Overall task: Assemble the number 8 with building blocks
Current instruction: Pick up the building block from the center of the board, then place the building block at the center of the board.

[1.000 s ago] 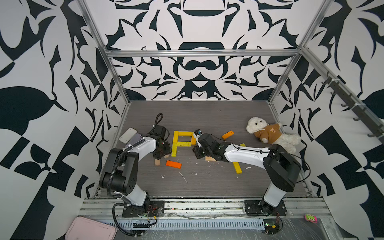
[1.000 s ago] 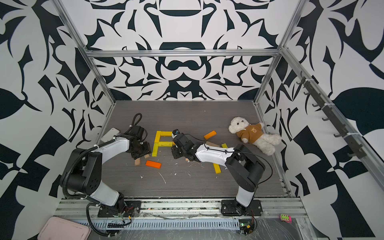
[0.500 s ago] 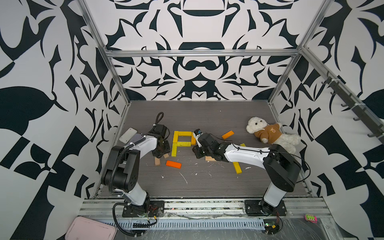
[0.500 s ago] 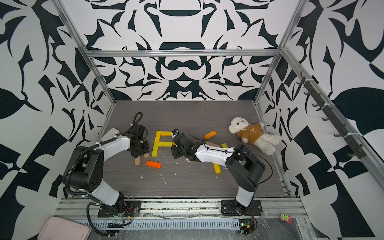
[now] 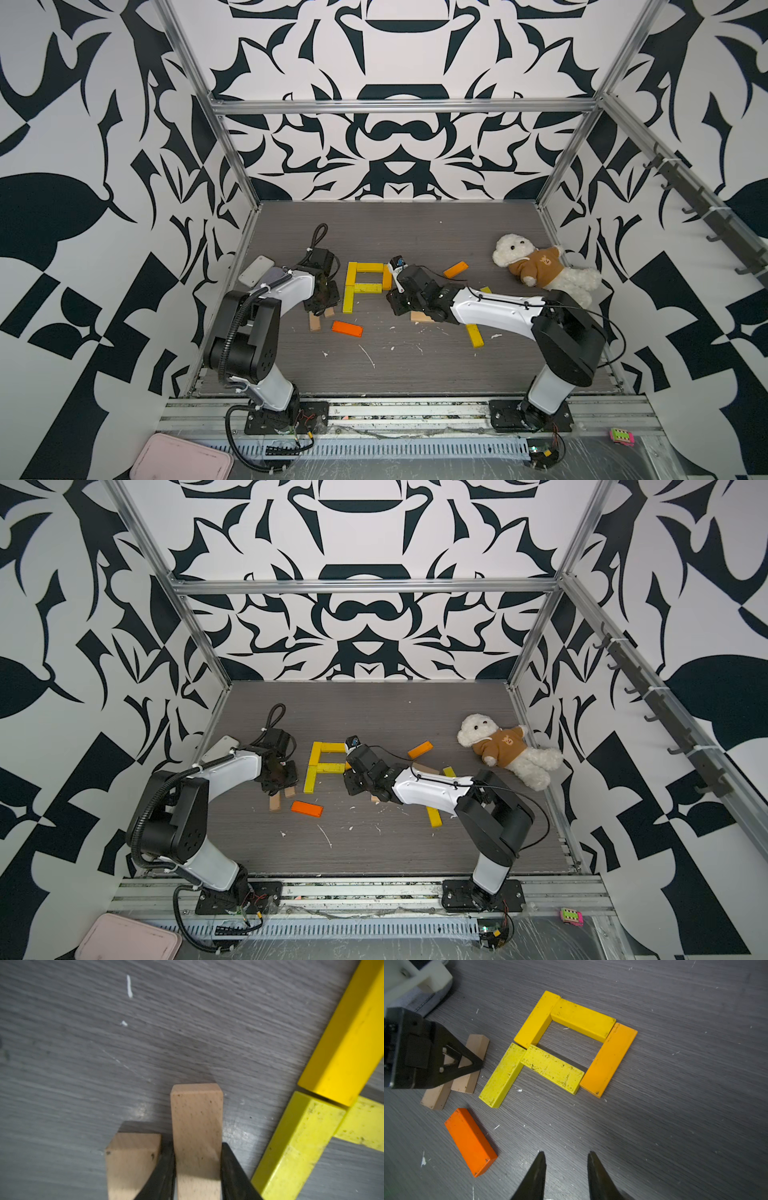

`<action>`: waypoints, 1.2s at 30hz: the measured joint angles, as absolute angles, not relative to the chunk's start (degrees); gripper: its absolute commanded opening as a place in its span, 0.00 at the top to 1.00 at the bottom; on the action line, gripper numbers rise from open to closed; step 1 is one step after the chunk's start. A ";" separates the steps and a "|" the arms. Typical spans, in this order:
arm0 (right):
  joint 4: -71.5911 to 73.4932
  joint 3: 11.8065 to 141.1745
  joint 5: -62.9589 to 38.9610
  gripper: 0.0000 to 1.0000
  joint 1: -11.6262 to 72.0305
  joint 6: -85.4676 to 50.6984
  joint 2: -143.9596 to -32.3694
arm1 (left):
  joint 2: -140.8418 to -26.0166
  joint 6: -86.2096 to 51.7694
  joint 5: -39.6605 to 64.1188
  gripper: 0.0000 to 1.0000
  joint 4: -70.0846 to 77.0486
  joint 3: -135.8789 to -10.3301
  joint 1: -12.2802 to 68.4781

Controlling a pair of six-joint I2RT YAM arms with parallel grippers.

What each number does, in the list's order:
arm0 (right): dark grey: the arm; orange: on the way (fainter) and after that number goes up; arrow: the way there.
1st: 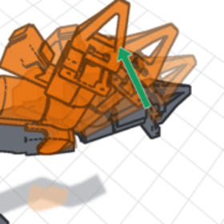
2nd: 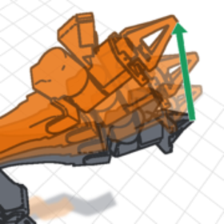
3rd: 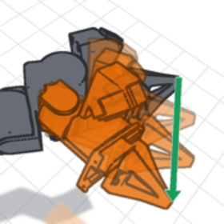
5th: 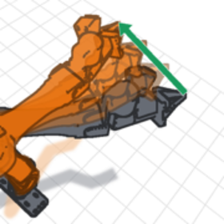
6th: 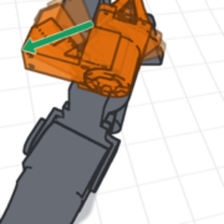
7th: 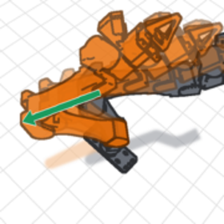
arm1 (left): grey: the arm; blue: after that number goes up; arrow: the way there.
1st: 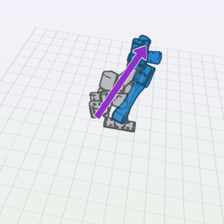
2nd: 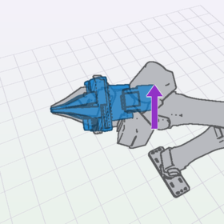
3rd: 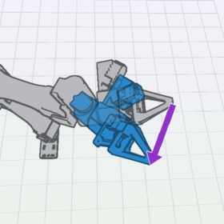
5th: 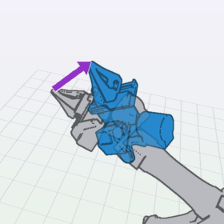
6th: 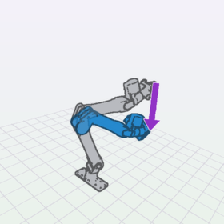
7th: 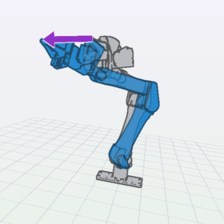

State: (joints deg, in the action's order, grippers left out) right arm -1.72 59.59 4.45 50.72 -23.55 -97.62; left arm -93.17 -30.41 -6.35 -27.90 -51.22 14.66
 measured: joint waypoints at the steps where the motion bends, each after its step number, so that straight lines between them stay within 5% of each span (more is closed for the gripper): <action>1: -1.69 59.59 4.60 0.61 50.72 -23.53 -97.25 | -93.03 -30.39 -6.33 0.68 -27.99 -51.22 14.66; 8: -1.98 59.57 5.02 0.57 50.72 -23.35 -94.70 | -88.12 -30.35 -6.52 0.68 -29.69 -51.51 16.75; 20: -4.73 51.44 6.17 0.53 50.72 -24.01 -82.96 | -84.99 -30.85 -5.96 0.68 -32.82 -56.93 31.92; 36: -8.99 46.39 8.93 0.53 49.93 -26.81 -77.01 | -101.73 -38.26 -5.52 0.64 -30.52 -64.93 44.10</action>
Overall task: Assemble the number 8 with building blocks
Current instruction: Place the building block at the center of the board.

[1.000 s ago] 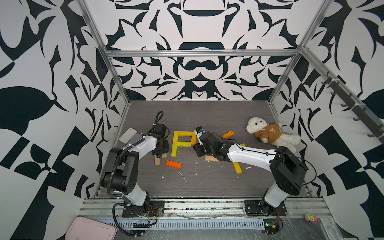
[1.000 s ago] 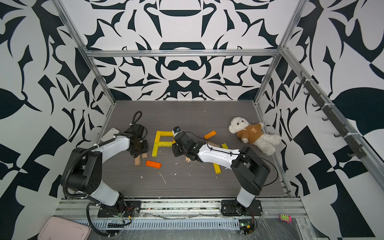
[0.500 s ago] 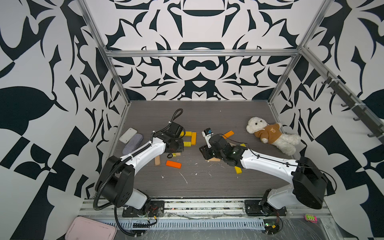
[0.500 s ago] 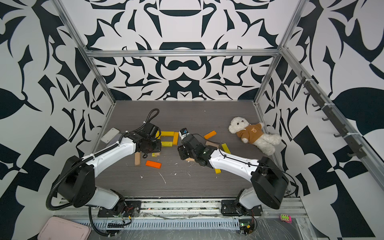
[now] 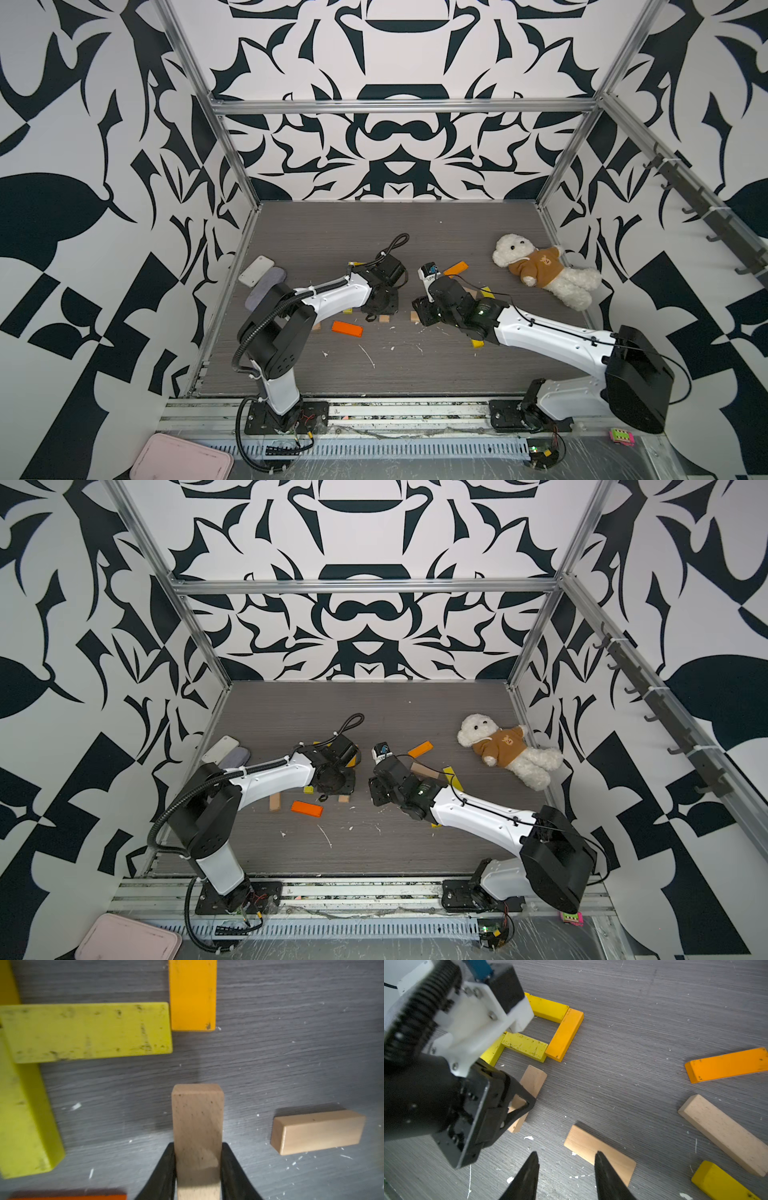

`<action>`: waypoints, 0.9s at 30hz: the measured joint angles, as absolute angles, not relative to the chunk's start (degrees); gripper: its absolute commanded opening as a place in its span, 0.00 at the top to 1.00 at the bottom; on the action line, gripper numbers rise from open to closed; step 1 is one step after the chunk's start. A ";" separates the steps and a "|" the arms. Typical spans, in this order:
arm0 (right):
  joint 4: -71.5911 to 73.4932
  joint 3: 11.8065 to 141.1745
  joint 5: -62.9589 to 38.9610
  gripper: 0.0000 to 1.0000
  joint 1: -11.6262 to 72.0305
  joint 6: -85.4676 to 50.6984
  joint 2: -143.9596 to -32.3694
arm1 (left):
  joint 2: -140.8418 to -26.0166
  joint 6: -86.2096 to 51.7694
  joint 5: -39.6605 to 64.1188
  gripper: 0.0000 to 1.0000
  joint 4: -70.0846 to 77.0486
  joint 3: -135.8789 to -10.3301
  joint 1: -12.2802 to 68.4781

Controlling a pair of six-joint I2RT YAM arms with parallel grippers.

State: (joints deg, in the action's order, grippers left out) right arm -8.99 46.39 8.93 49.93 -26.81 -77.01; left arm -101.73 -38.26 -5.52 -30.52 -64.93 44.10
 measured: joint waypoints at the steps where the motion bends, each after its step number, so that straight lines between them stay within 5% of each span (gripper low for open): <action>1: -9.02 46.39 9.04 0.53 49.89 -26.89 -77.01 | -102.39 -38.46 -5.50 0.64 -30.22 -65.14 44.29; 17: -9.89 46.37 9.26 0.54 49.84 -28.36 -77.03 | -104.90 -39.59 -5.21 0.49 -28.23 -66.04 44.45; 27: -11.18 48.12 8.84 0.54 50.76 -30.22 -80.25 | -90.76 -36.77 -4.25 0.43 -25.78 -63.22 41.78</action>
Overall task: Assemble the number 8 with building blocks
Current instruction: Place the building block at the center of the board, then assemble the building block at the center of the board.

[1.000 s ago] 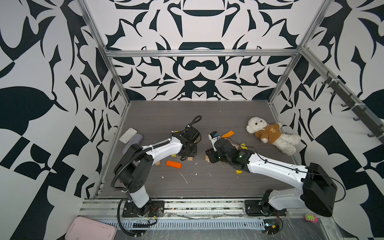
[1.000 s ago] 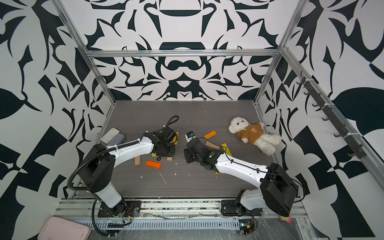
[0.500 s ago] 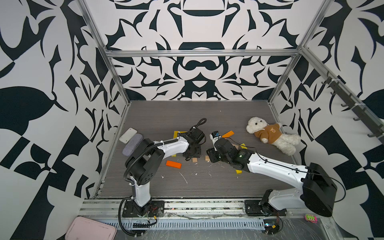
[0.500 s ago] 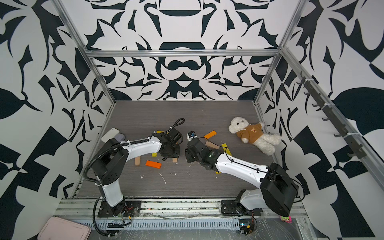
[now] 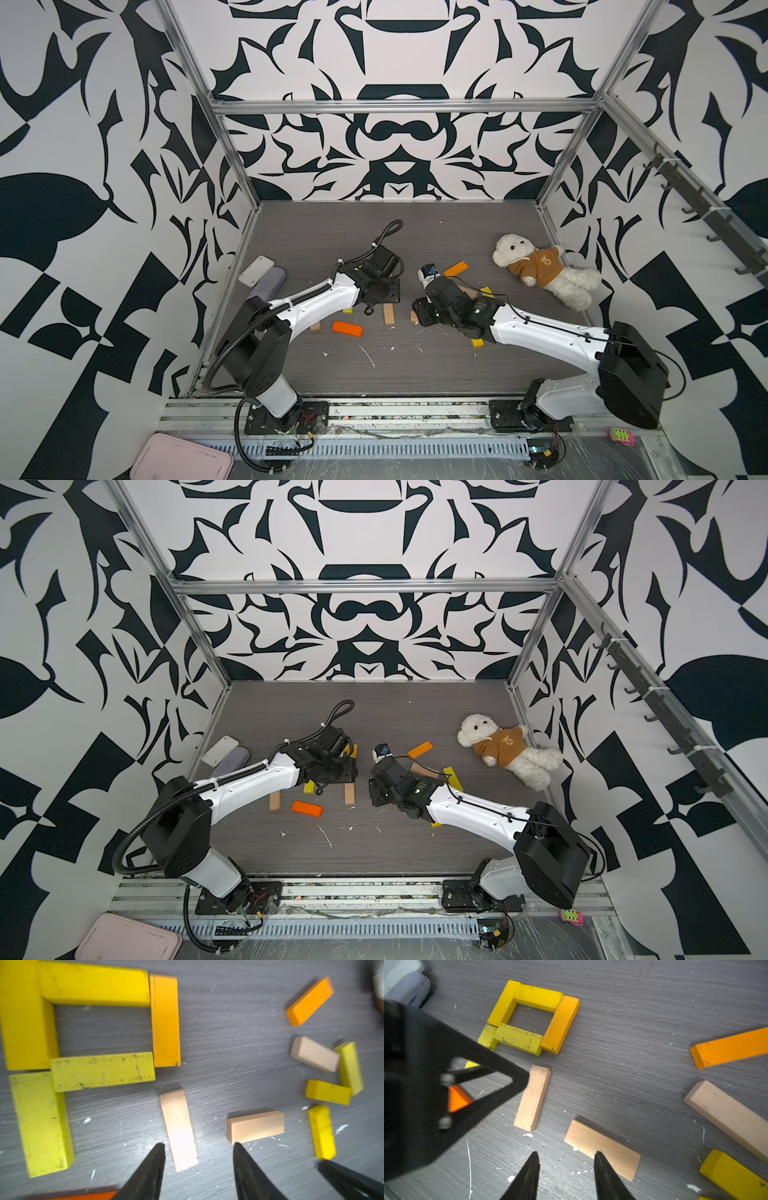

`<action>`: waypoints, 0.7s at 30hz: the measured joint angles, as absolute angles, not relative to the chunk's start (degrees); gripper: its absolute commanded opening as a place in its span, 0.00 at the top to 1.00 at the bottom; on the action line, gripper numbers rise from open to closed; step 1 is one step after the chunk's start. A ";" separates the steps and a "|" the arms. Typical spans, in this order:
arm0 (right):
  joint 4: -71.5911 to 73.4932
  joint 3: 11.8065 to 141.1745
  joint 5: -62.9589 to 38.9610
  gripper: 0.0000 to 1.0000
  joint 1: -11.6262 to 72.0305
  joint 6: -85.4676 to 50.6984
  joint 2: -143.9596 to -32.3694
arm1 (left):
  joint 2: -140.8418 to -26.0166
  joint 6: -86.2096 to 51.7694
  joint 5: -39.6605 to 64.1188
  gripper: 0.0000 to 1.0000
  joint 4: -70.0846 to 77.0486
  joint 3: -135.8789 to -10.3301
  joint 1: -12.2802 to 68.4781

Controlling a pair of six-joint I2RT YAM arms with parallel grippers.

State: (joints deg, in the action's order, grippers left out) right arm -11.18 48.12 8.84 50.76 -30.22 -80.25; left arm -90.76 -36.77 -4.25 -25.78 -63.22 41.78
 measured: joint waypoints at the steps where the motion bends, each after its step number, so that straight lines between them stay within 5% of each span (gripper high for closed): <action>1: -11.75 49.08 9.04 0.53 51.31 -30.50 -81.60 | -89.21 -36.29 -3.64 0.42 -25.23 -62.19 40.86; 7: -13.54 55.44 10.39 0.53 54.83 -32.45 -89.65 | -80.42 -31.86 0.30 0.26 -24.34 -54.92 34.79; 11: -14.06 59.55 11.09 0.53 56.40 -34.04 -95.00 | -73.76 -28.38 1.78 0.00 -25.71 -51.57 32.18; 21: -16.67 67.35 11.73 0.52 57.25 -38.11 -106.26 | -60.80 -24.36 2.68 0.01 -31.97 -49.01 30.74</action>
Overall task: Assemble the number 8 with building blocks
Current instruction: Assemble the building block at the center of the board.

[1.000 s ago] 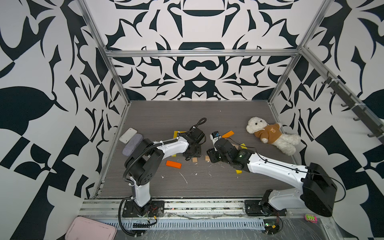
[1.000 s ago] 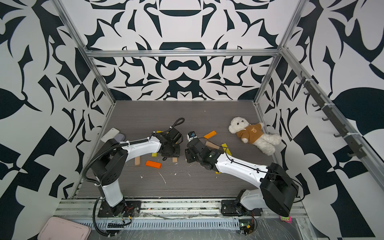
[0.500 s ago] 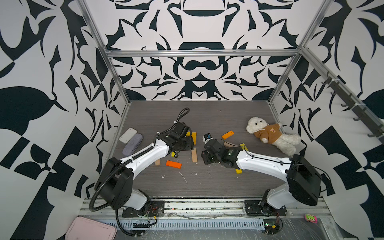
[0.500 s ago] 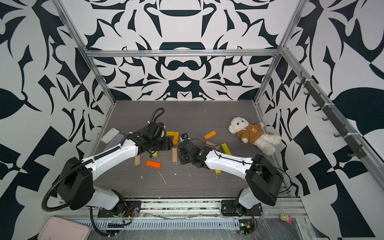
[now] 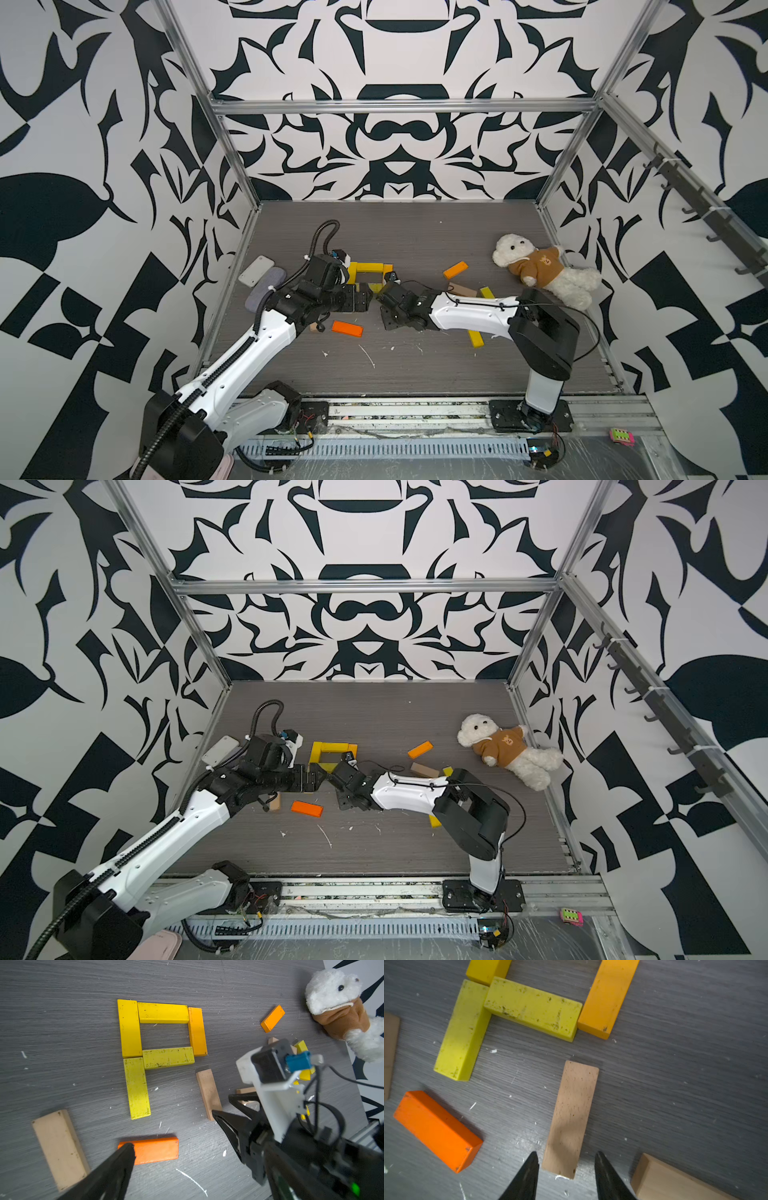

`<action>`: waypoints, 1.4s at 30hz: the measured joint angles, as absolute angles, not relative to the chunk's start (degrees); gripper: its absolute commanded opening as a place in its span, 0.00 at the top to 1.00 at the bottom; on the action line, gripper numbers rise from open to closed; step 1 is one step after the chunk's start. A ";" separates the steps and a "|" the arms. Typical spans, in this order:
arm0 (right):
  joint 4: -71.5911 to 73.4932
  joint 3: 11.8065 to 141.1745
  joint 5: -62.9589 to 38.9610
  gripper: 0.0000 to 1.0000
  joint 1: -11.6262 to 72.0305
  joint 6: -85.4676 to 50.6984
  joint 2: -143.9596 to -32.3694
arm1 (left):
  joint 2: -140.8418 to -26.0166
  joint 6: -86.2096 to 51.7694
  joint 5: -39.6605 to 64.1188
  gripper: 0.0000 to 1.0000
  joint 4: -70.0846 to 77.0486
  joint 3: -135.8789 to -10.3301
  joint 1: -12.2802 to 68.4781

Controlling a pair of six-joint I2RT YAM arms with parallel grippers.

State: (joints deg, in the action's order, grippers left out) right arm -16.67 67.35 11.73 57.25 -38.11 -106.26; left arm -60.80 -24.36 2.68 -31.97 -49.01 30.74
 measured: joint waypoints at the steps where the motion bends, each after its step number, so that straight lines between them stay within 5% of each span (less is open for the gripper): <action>1: -16.99 67.99 11.84 0.53 57.25 -38.65 -107.02 | -60.05 -24.16 2.20 0.01 -32.75 -48.90 30.74; 13: -19.22 71.26 12.36 0.60 57.25 -42.87 -111.13 | -57.89 -27.11 -3.22 0.01 -35.77 -46.44 28.23; 27: -19.64 71.96 13.15 0.72 57.23 -48.45 -111.96 | -57.39 -28.49 2.24 0.01 -33.17 -44.21 21.37; 42: -21.21 75.24 14.20 0.72 56.34 -52.42 -114.19 | -57.04 -28.29 5.72 0.01 -31.35 -42.33 19.55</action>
